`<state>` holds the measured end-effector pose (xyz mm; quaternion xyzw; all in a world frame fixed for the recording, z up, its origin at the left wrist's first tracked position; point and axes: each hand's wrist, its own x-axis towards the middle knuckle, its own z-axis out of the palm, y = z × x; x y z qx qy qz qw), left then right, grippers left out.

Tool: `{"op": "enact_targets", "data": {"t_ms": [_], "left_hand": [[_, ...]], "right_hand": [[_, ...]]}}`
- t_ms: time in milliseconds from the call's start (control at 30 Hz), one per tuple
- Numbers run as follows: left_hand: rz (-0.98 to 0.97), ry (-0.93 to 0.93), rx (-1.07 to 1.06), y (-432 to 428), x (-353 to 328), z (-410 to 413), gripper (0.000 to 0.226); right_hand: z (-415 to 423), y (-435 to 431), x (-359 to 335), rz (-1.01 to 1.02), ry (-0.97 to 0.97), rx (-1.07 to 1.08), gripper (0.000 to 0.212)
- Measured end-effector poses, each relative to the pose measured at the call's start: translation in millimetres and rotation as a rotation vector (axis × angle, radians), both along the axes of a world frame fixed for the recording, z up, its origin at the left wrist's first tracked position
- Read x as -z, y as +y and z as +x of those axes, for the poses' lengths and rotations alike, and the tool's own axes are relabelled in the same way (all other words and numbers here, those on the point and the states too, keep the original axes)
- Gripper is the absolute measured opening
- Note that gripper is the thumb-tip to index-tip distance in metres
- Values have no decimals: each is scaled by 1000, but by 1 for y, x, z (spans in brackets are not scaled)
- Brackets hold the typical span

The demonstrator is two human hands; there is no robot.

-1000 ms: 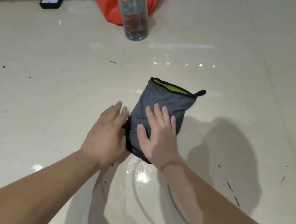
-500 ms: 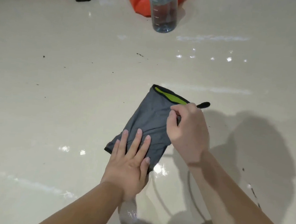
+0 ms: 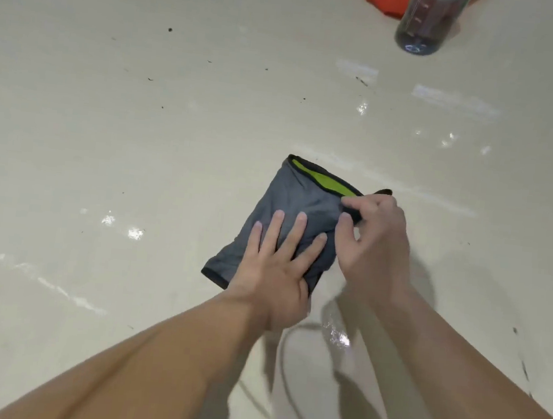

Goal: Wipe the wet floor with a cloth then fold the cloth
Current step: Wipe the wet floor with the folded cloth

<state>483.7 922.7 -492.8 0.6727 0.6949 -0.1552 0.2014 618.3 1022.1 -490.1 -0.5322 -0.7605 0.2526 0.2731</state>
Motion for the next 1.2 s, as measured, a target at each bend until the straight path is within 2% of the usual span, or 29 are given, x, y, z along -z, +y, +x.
{"op": "enact_targets", "data": {"t_ms": [100,167,233,367,500,567,733,900,1000,1100,1200], "left_hand": [[-21,-39,100,-9,2,-19,68],[-87,-57,219,-9,-3,-49,65],[-158,-38,316,-14,-9,-84,63],[-217,-7,346,-38,-17,-147,62],[-160,-24,411,-74,-11,-204,61],[-100,-60,406,-87,-6,-229,60],[48,-187,199,-117,4,-284,59],[172,-168,-172,-148,15,-350,58],[254,-103,-356,-186,26,-367,59],[346,-80,-377,-231,30,-348,60],[383,-101,-256,-281,28,-315,57]], "right_hand": [[-15,-6,-15,-69,-151,-50,29],[-30,-13,-30,-61,-210,-114,30],[-48,-21,-49,-150,-269,-197,33],[-90,-38,-94,-384,-459,-286,47],[-130,-69,-132,-469,-641,-307,57],[-146,-84,-142,-488,-725,-340,59],[-213,-113,-129,-517,-936,-475,37],[-288,-139,-91,-439,-885,-414,48],[-310,-167,-66,-391,-719,-296,43],[-314,-190,-51,-323,-557,-198,29],[-315,-191,-47,-221,-635,-269,20]]}}
